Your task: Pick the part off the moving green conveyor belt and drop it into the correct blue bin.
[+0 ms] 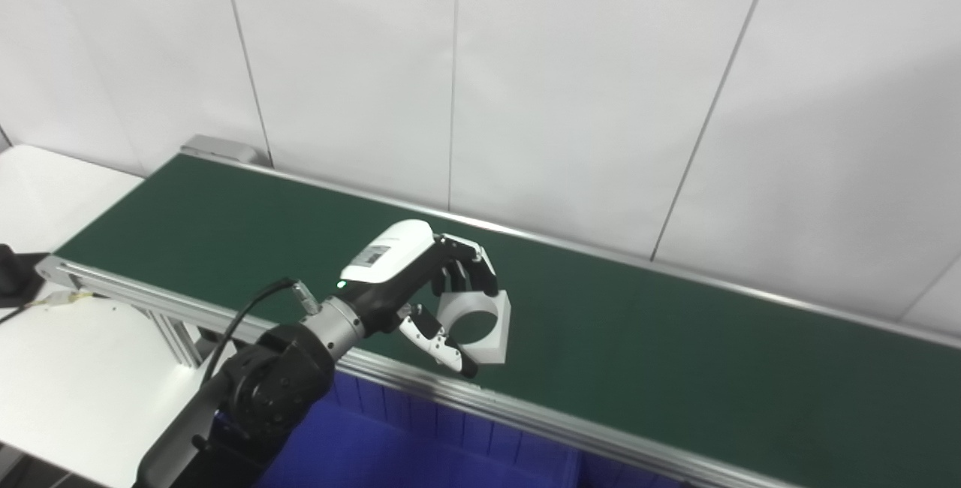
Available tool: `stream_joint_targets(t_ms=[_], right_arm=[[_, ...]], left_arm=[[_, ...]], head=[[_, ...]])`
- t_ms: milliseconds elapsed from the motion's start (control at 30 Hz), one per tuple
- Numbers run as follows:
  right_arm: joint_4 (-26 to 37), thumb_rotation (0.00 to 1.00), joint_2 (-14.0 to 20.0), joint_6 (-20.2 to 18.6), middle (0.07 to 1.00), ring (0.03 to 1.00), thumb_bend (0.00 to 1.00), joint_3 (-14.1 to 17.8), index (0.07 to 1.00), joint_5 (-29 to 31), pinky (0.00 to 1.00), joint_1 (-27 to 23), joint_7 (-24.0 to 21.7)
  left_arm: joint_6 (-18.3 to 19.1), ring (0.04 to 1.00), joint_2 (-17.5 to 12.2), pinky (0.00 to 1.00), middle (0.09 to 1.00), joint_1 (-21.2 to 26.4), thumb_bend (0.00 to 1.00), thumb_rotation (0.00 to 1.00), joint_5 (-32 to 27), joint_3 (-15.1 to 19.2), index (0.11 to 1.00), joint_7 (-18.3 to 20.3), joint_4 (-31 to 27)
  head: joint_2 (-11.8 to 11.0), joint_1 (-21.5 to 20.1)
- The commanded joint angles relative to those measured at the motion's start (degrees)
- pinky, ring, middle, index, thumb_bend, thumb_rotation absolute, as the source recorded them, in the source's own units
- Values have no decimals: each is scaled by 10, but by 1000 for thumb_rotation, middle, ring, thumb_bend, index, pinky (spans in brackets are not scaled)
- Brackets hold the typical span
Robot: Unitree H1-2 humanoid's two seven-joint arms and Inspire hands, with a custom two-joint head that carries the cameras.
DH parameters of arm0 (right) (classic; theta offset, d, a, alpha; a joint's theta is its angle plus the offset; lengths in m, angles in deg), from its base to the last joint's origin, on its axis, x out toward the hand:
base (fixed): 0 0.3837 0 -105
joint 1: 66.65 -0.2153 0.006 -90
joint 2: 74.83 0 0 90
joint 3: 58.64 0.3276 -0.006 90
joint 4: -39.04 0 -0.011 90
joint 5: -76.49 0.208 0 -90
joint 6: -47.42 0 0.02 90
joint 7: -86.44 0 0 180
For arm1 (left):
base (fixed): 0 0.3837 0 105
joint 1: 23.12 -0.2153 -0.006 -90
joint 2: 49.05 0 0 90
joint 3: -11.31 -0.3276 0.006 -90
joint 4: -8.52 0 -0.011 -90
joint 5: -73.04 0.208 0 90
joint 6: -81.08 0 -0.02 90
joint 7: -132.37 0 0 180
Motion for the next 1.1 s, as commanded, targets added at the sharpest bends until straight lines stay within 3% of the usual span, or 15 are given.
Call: stream_joint_targets(t_ms=[0, 300, 400, 533, 800, 1067], right_arm=[[27, 592, -6, 30, 785, 739, 600, 11, 848, -4, 676, -2, -8], [45, 627, -25, 27, 785, 738, 608, 48, 850, -13, 666, -7, -44], [50, 624, -31, 26, 778, 733, 614, 59, 848, -10, 665, -8, -56], [53, 633, -36, 25, 774, 732, 628, 72, 845, -11, 663, -6, -69], [55, 647, -44, 28, 773, 730, 632, 86, 842, -18, 666, -1, -81], [61, 647, -46, 27, 775, 731, 632, 93, 844, -17, 663, 8, -92]], left_arm=[[-7, 391, -18, 335, 498, -7, 496, 0, -11, 13, 539, 5, -40], [-18, 385, -19, 314, 495, -72, 496, 0, -15, 12, 542, 32, -98], [-13, 409, -13, 361, 498, -99, 499, 0, -11, 1, 528, 43, -104], [-15, 395, -4, 332, 502, -119, 498, 0, -12, -8, 531, 46, -94], [-36, 393, 19, 358, 489, -157, 499, 0, 16, -21, 532, 22, -31], [-113, 399, 51, 365, 491, -148, 499, 0, -1, -36, 530, -24, 103]], head=[[26, -9], [81, -10], [89, -9], [92, -7], [82, -16], [76, -23]])
